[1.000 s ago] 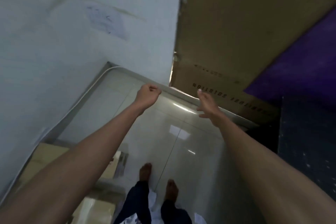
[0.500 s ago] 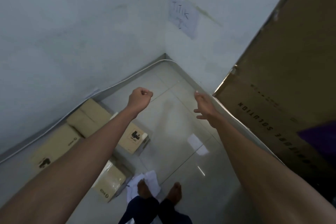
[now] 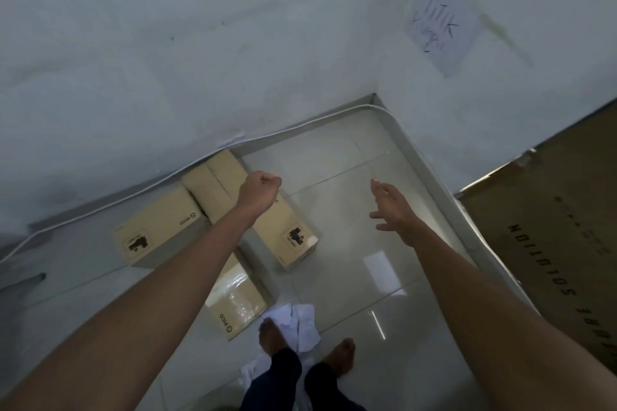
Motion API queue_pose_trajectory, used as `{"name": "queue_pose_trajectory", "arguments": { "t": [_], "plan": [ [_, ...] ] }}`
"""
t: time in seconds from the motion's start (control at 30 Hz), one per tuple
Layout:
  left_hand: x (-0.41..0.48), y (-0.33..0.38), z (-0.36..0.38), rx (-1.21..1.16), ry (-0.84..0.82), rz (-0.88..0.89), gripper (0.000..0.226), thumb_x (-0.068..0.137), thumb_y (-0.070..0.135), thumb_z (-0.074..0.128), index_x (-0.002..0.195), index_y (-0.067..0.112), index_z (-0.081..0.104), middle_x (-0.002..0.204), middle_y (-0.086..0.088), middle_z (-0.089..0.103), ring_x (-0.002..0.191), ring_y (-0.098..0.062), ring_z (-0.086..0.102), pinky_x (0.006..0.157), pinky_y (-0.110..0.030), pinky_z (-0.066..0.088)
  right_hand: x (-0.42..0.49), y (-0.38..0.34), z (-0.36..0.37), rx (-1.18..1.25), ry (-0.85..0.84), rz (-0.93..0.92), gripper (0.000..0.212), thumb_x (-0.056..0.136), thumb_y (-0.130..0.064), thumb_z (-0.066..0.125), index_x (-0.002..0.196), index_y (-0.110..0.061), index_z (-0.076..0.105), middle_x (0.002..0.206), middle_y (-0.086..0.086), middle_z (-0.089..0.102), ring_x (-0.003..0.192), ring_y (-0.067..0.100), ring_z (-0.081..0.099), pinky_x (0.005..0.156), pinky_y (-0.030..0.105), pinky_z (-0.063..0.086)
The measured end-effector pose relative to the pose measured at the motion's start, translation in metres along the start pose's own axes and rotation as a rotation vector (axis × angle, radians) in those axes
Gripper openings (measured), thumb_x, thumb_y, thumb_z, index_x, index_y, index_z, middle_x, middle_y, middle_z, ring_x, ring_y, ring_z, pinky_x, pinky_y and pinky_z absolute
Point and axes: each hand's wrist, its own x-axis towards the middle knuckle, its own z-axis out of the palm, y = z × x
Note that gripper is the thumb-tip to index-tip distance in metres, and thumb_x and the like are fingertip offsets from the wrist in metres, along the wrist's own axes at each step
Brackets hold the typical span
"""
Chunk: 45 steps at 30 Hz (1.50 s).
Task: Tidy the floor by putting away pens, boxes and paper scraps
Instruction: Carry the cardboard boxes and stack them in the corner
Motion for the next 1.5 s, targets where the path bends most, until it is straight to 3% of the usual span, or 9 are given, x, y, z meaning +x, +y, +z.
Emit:
{"name": "queue_pose_trajectory", "arguments": {
  "t": [0.23, 0.57, 0.7, 0.8, 0.93, 1.1, 1.23, 1.4, 1.5],
  "plan": [
    [0.035, -0.026, -0.044, -0.077, 0.085, -0.034, 0.015, 0.091, 0.026, 0.054, 0.097, 0.016, 0.062, 0.101, 0.000, 0.060, 0.095, -0.018, 0.054, 0.086, -0.028, 0.041, 0.026, -0.020, 0.053, -0.101, -0.066, -0.003, 0.072, 0.092, -0.063, 0.037, 0.147, -0.017, 0.027, 0.143, 0.012, 0.042, 0.102, 0.026, 0.060, 0.083, 0.043, 0.053],
    [0.081, -0.064, -0.052, -0.165, 0.232, -0.185, 0.038, 0.092, 0.034, 0.053, 0.123, 0.013, 0.054, 0.126, -0.005, 0.058, 0.113, -0.022, 0.054, 0.091, -0.030, 0.039, 0.096, -0.029, 0.090, -0.219, -0.166, 0.002, 0.067, 0.094, -0.059, 0.037, 0.146, -0.018, 0.029, 0.143, 0.013, 0.042, 0.107, 0.029, 0.059, 0.086, 0.043, 0.050],
    [0.102, -0.078, -0.039, -0.200, 0.291, -0.232, 0.042, 0.093, 0.035, 0.053, 0.127, 0.012, 0.051, 0.131, -0.006, 0.055, 0.117, -0.022, 0.052, 0.091, -0.029, 0.038, 0.135, -0.029, 0.103, -0.256, -0.200, -0.026, 0.068, 0.094, -0.060, 0.037, 0.147, -0.019, 0.029, 0.135, 0.012, 0.049, 0.106, 0.029, 0.060, 0.086, 0.043, 0.050],
    [0.115, -0.094, -0.027, -0.238, 0.330, -0.269, 0.043, 0.092, 0.034, 0.055, 0.128, 0.011, 0.051, 0.132, -0.007, 0.055, 0.117, -0.023, 0.053, 0.092, -0.029, 0.038, 0.163, -0.018, 0.111, -0.300, -0.218, -0.029, 0.069, 0.093, -0.060, 0.038, 0.148, -0.019, 0.027, 0.129, 0.015, 0.054, 0.108, 0.030, 0.060, 0.086, 0.044, 0.051],
    [0.128, -0.124, -0.009, -0.249, 0.334, -0.306, 0.047, 0.093, 0.032, 0.054, 0.133, 0.009, 0.047, 0.134, -0.005, 0.051, 0.103, -0.016, 0.057, 0.088, -0.026, 0.039, 0.194, 0.000, 0.125, -0.343, -0.246, -0.004, 0.072, 0.091, -0.063, 0.039, 0.149, -0.023, 0.024, 0.148, 0.011, 0.039, 0.121, 0.032, 0.052, 0.088, 0.041, 0.051],
    [0.154, -0.165, 0.010, -0.277, 0.335, -0.369, 0.049, 0.091, 0.030, 0.057, 0.134, 0.008, 0.045, 0.137, -0.009, 0.049, 0.107, -0.019, 0.054, 0.089, -0.026, 0.039, 0.227, 0.029, 0.150, -0.374, -0.286, 0.024, 0.076, 0.087, -0.069, 0.038, 0.148, -0.027, 0.023, 0.151, 0.010, 0.035, 0.129, 0.033, 0.046, 0.103, 0.051, 0.042],
    [0.188, -0.199, 0.028, -0.286, 0.306, -0.404, 0.052, 0.089, 0.032, 0.060, 0.134, 0.011, 0.045, 0.136, -0.009, 0.050, 0.122, -0.024, 0.049, 0.104, -0.034, 0.039, 0.261, 0.057, 0.170, -0.420, -0.297, 0.012, 0.083, 0.081, -0.077, 0.036, 0.147, -0.028, 0.023, 0.149, 0.011, 0.038, 0.129, 0.033, 0.046, 0.106, 0.056, 0.037],
    [0.223, -0.254, 0.055, -0.333, 0.309, -0.457, 0.048, 0.089, 0.030, 0.062, 0.130, 0.009, 0.047, 0.116, -0.001, 0.056, 0.115, -0.022, 0.054, 0.094, -0.027, 0.040, 0.298, 0.094, 0.209, -0.463, -0.319, 0.004, 0.077, 0.087, -0.071, 0.034, 0.149, -0.026, 0.019, 0.151, 0.013, 0.034, 0.131, 0.034, 0.044, 0.107, 0.055, 0.037],
    [0.239, -0.286, 0.074, -0.374, 0.318, -0.462, 0.050, 0.083, 0.037, 0.065, 0.125, 0.012, 0.055, 0.121, -0.003, 0.062, 0.115, -0.021, 0.056, 0.099, -0.026, 0.039, 0.319, 0.116, 0.230, -0.481, -0.323, -0.012, 0.074, 0.091, -0.064, 0.034, 0.150, -0.023, 0.017, 0.154, 0.014, 0.029, 0.136, 0.034, 0.038, 0.111, 0.052, 0.032]
  ]
}}
